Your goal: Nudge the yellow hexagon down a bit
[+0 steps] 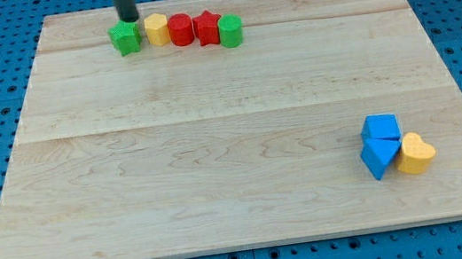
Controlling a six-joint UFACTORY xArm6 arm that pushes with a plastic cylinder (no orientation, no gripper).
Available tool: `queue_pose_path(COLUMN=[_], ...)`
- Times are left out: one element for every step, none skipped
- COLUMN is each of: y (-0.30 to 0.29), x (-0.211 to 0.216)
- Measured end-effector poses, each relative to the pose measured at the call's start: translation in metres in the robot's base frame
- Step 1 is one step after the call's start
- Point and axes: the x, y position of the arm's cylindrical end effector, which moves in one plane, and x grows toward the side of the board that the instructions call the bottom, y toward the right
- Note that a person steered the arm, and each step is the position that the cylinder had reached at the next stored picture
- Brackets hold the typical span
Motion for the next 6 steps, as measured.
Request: queue_pose_path(y=[0.02, 0.02, 0.021, 0.031, 0.048, 0.16], x=[0.007, 0.01, 0.01, 0.01, 0.002, 0.008])
